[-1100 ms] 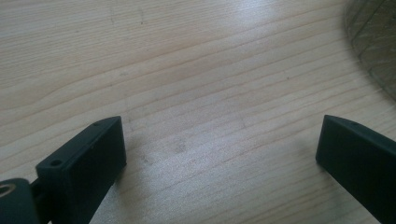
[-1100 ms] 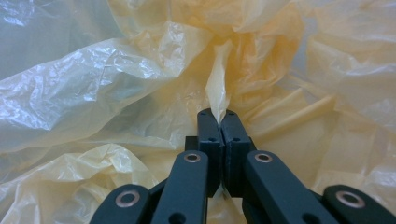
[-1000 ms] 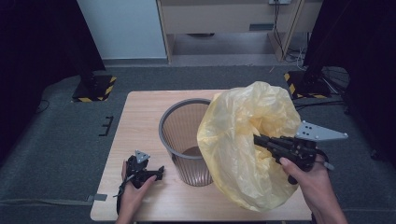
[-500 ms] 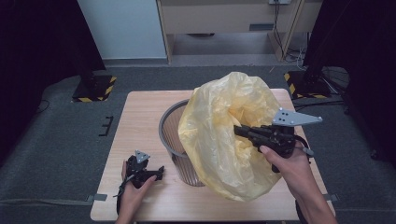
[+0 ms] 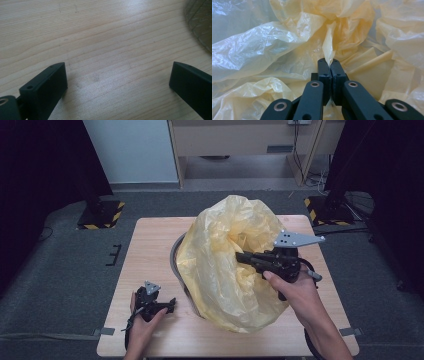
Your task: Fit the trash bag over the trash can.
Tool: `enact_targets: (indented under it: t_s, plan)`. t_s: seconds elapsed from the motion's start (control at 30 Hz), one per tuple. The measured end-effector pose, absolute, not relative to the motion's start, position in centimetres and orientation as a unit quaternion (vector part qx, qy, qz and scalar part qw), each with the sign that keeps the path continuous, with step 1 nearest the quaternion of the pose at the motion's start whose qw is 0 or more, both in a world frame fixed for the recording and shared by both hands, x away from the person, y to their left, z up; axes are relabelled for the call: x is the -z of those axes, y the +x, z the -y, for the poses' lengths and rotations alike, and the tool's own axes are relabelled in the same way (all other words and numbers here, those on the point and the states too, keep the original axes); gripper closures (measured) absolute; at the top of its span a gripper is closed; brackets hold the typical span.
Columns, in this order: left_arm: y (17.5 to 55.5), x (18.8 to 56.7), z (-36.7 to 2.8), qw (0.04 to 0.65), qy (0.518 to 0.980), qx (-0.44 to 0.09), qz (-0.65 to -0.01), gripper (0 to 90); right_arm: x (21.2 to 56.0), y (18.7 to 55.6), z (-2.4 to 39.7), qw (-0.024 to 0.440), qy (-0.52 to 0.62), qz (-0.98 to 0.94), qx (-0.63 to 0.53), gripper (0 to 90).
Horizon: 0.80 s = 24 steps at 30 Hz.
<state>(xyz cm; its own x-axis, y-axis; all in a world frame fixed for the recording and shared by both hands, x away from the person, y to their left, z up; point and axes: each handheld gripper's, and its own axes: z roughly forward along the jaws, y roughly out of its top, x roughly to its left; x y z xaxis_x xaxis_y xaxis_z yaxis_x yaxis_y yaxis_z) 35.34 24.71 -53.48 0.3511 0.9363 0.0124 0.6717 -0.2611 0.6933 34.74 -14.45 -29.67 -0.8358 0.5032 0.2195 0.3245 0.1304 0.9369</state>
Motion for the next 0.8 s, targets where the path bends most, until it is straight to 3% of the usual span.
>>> enact_targets:
  t_s: [0.8]
  plan:
    - [35.4,53.5,-24.7,0.305,0.763,-0.218,-0.526,0.7,26.5,37.7,8.7,0.066,0.276,-0.790,-0.543,89.1]
